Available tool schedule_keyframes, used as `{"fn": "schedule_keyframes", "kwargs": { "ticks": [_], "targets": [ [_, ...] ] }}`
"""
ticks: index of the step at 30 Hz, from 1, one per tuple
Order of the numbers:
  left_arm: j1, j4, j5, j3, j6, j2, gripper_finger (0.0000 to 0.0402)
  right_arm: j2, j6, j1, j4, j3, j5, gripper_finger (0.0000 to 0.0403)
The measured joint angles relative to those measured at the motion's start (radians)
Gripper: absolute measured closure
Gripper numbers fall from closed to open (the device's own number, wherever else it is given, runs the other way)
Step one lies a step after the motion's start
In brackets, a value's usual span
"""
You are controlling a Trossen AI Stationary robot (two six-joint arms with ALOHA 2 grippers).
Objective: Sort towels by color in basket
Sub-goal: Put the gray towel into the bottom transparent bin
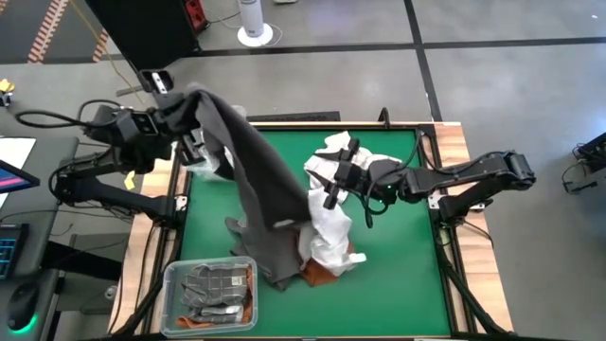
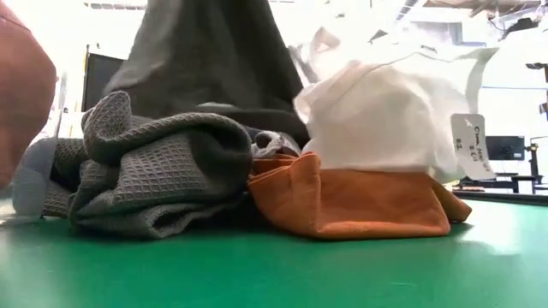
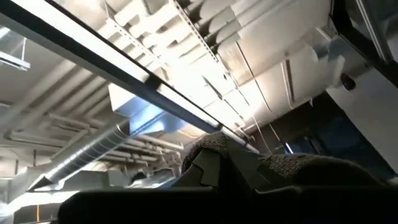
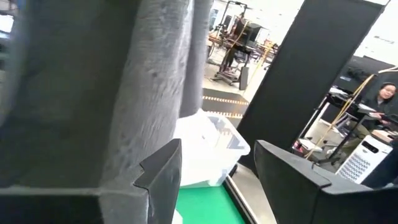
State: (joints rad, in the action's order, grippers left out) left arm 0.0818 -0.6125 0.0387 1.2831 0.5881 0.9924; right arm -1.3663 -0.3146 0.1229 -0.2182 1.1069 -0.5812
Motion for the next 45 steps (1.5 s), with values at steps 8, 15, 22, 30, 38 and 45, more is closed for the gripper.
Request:
{"fn": "schedule_keyframes", "kwargs": {
  "ticks": [8, 15, 22, 30, 38, 45],
  "targets": [
    [0.0, -0.02, 0.0, 0.0, -0.073, -0.018, 0.0401, 0.0, 0.064, 0.033, 0.017, 0.0, 0.095, 0.0168],
    [0.0, -0.094, -0.024, 0.0, -0.153, -0.013, 0.0401, -0.086, 0.079, -0.026, -0.045, 0.0, 0.149, 0.0168],
    [0.0, -0.118, -0.026, 0.0, -0.122, 0.003, 0.0401, -0.194, 0.078, -0.041, -0.088, 0.068, 0.22, 0.0168],
    [0.0, -0.094, -0.026, 0.0, -0.102, 0.007, 0.0401, -0.229, 0.086, 0.019, -0.033, 0.151, 0.224, 0.0168],
    [0.0, -0.082, -0.036, 0.0, -0.183, 0.009, 0.0401, -0.331, 0.073, -0.03, -0.104, 0.151, 0.216, 0.0168],
    [-0.002, -0.078, -0.061, 0.0, -0.245, 0.011, 0.0401, -0.438, 0.05, -0.113, -0.229, 0.151, 0.214, 0.0168]
  ]
}}
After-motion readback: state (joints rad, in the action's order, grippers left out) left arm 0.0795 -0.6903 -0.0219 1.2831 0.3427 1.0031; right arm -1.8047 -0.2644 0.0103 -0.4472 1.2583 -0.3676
